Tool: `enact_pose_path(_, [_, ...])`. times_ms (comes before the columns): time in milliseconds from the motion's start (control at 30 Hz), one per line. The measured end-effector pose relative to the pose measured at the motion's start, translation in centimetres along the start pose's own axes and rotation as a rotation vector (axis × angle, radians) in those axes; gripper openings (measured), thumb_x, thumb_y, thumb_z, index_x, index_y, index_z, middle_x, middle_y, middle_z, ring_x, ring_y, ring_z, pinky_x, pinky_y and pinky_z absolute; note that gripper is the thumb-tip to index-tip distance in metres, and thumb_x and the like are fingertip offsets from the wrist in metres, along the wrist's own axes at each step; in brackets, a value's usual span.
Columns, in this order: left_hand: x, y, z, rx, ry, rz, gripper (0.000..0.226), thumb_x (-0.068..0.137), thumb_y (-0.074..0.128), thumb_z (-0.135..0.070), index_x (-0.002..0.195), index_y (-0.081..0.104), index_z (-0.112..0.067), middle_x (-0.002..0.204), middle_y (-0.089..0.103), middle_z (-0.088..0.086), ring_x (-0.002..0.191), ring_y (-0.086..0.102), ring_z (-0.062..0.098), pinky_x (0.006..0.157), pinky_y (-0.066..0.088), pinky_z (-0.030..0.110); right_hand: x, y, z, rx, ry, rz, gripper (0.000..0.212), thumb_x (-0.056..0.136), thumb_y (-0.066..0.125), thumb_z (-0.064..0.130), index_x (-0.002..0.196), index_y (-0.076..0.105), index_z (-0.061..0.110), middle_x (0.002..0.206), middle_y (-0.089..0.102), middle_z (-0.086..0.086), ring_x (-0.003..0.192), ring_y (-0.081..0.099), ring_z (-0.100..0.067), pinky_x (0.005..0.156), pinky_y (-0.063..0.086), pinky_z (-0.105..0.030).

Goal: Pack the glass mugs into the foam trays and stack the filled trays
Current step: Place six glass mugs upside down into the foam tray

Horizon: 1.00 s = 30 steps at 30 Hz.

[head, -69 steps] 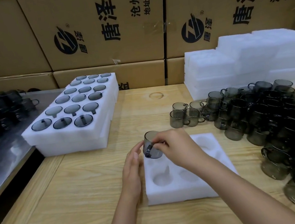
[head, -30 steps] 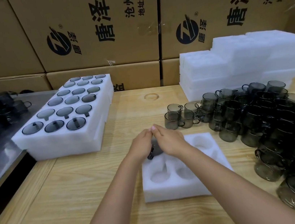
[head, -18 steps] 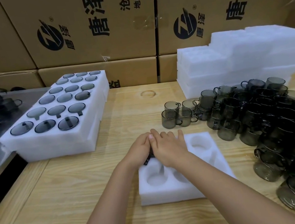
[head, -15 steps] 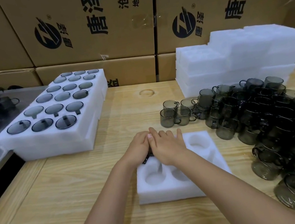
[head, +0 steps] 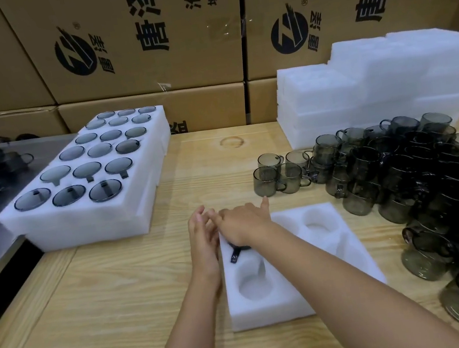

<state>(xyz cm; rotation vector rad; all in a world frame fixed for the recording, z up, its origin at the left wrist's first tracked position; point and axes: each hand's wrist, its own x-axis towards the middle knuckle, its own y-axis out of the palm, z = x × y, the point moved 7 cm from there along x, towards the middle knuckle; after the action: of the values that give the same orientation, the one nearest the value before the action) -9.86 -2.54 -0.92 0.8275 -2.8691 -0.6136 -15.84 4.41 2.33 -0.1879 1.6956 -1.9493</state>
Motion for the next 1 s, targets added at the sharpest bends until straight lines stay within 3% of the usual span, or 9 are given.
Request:
enact_pose_path(167, [0.2, 1.3, 0.2, 0.002, 0.047, 0.07, 0.035, 0.09, 0.044, -0.03, 0.122, 0.047, -0.016, 0.112, 0.057, 0.002, 0.101, 0.058, 0.014, 0.078, 0.051, 0.016, -0.5, -0.1, 0.5, -0.095, -0.038, -0.117, 0.04, 0.095, 0.025, 0.038, 0.119, 0.05, 0.018, 0.121, 0.055, -0.006, 0.115, 0.046, -0.027, 0.101, 0.019, -0.054])
enact_pose_path(333, [0.0, 1.3, 0.2, 0.15, 0.022, 0.078, 0.02, 0.099, 0.042, -0.023, 0.118, 0.048, -0.028, 0.117, 0.057, 0.0, 0.094, 0.062, 0.001, 0.071, 0.049, 0.012, -0.7, -0.2, 0.4, -0.096, -0.054, -0.191, 0.035, 0.095, 0.029, 0.036, 0.12, 0.047, 0.019, 0.117, 0.057, -0.004, 0.114, 0.046, -0.027, 0.1, 0.021, -0.051])
enact_pose_path(433, [-0.2, 1.2, -1.3, 0.474, 0.096, 0.041, 0.033, 0.101, 0.041, -0.029, 0.134, 0.042, -0.025, 0.133, 0.049, -0.001, 0.12, 0.051, 0.008, 0.088, 0.04, 0.014, -1.0, -0.7, 0.3, -0.054, -0.103, -0.265, 0.032, 0.095, 0.034, 0.034, 0.12, 0.045, 0.018, 0.114, 0.06, -0.004, 0.109, 0.051, -0.028, 0.095, 0.028, -0.045])
enact_pose_path(500, [-0.5, 2.0, -2.9, 0.698, 0.194, 0.018, 0.043, 0.101, 0.036, -0.032, 0.143, 0.036, -0.019, 0.143, 0.043, 0.0, 0.132, 0.039, 0.012, 0.101, 0.028, 0.018, -0.9, -1.3, -1.0, 0.26, -0.098, -0.287, 0.032, 0.098, 0.031, 0.035, 0.116, 0.05, 0.015, 0.109, 0.065, -0.008, 0.106, 0.055, -0.027, 0.092, 0.033, -0.04])
enact_pose_path(600, [-2.1, 6.1, -3.7, 1.008, 0.315, 0.214, 0.059, 0.099, 0.015, -0.048, 0.147, 0.029, -0.017, 0.151, 0.036, 0.001, 0.139, 0.031, 0.014, 0.11, 0.017, 0.022, -1.1, -1.7, -3.5, 1.281, -0.017, -0.235, 0.04, 0.102, 0.029, 0.035, 0.116, 0.057, 0.01, 0.115, 0.065, -0.016, 0.107, 0.058, -0.027, 0.1, 0.041, -0.037])
enact_pose_path(700, [-3.3, 7.6, -1.4, 1.443, 0.221, 0.41, 0.091, 0.075, -0.018, -0.068, 0.153, 0.003, -0.026, 0.16, 0.004, -0.009, 0.147, 0.002, 0.007, 0.119, -0.003, 0.041, -1.1, -1.3, -4.6, 1.621, 0.027, -0.217, 0.049, 0.101, 0.027, 0.044, 0.118, 0.055, 0.008, 0.115, 0.065, -0.013, 0.099, 0.06, -0.016, 0.088, 0.047, -0.025])
enact_pose_path(767, [-2.9, 7.3, -0.7, 1.544, 0.134, 0.436, 0.092, 0.074, -0.019, -0.068, 0.152, -0.002, -0.024, 0.16, -0.007, -0.011, 0.146, -0.008, 0.004, 0.117, -0.011, 0.042, -1.4, -1.5, -4.8, 1.63, 0.021, -0.226, 0.05, 0.101, 0.027, 0.044, 0.119, 0.056, 0.008, 0.115, 0.066, -0.01, 0.095, 0.059, -0.007, 0.075, 0.044, -0.012])
enact_pose_path(900, [-2.6, 7.3, -0.2, 1.666, 0.09, 0.467, 0.086, 0.081, -0.01, -0.069, 0.152, -0.004, -0.021, 0.16, -0.011, -0.007, 0.145, -0.012, 0.006, 0.117, -0.012, 0.046, -1.8, -3.0, -5.8, 1.502, -0.044, -0.219, 0.032, 0.101, 0.037, 0.026, 0.113, 0.058, 0.005, 0.118, 0.064, -0.016, 0.101, 0.059, -0.015, 0.08, 0.043, -0.014])
enact_pose_path(1000, [-2.6, 7.1, 0.2, 1.76, 0.138, 0.46, 0.081, 0.089, 0.002, -0.068, 0.152, -0.009, -0.02, 0.159, -0.015, -0.008, 0.146, -0.012, 0.007, 0.116, -0.012, 0.047, -2.9, -6.7, -9.8, 1.037, -0.018, -0.481, 0.023, 0.095, 0.05, 0.018, 0.107, 0.066, 0.006, 0.111, 0.067, -0.015, 0.098, 0.06, -0.021, 0.079, 0.041, -0.023])
